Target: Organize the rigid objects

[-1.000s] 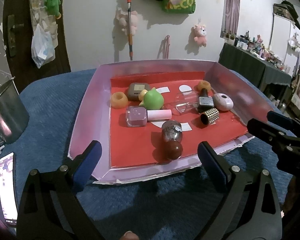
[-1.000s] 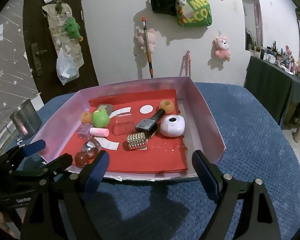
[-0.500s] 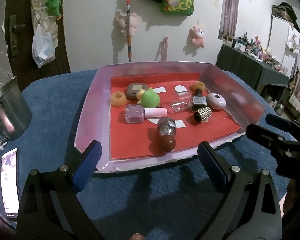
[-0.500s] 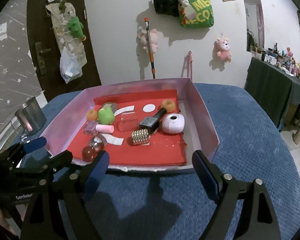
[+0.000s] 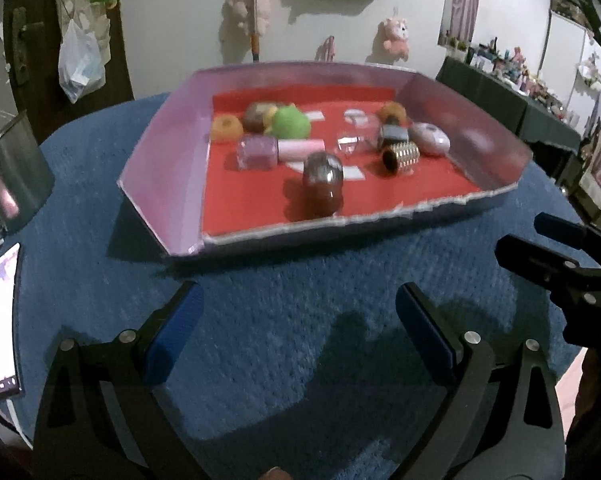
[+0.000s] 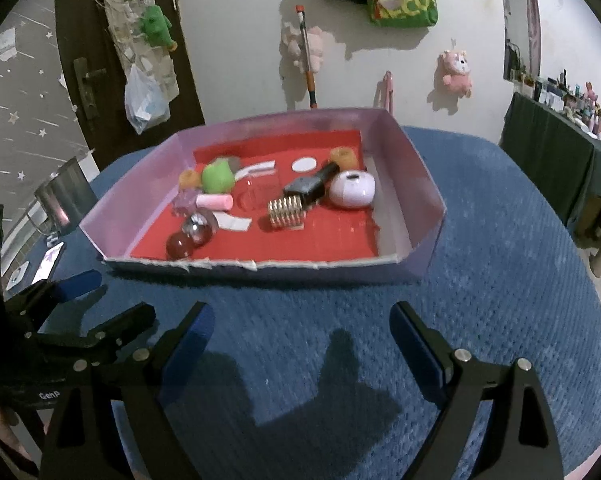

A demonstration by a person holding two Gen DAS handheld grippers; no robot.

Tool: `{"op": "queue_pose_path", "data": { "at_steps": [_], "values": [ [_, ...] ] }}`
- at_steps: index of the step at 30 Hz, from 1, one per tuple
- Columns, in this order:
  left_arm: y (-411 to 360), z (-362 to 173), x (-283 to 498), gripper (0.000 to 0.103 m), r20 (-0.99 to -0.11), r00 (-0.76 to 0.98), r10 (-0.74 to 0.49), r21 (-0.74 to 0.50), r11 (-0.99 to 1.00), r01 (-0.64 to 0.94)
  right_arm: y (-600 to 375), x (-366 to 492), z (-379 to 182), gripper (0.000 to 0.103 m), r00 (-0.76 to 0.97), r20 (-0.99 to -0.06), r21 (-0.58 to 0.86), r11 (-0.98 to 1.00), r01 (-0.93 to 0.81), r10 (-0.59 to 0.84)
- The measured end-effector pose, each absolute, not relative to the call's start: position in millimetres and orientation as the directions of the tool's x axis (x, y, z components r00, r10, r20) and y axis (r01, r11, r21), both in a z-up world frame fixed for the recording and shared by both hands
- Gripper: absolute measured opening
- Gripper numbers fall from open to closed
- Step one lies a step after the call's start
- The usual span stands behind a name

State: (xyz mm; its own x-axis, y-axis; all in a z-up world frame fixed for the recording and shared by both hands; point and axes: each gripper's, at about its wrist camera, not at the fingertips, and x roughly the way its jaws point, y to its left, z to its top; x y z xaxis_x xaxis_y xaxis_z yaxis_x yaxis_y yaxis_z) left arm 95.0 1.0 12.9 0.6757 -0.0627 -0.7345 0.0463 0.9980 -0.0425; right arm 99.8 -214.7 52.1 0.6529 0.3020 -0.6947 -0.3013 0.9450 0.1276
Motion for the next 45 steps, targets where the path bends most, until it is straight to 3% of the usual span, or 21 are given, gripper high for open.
{"op": "queue_pose_path", "data": {
  "at_steps": [29, 45],
  "values": [
    [-3.3, -1.7, 85.4, 0.098, -0.751, 0.660, -0.030, -0.014, 0.999, 0.029, -218.4, 101.9, 19.8, 0.103, 0.611, -0.747, 0.107, 0.954, -0.280, 0.263],
    [-3.2, -1.6, 85.4, 0.098, -0.751, 0.660, -0.029, -0.015, 1.000, 0.028, -218.0, 102.6, 18.9, 0.103, 0.612, -0.747, 0.104, 0.954, -0.281, 0.261]
  ]
}}
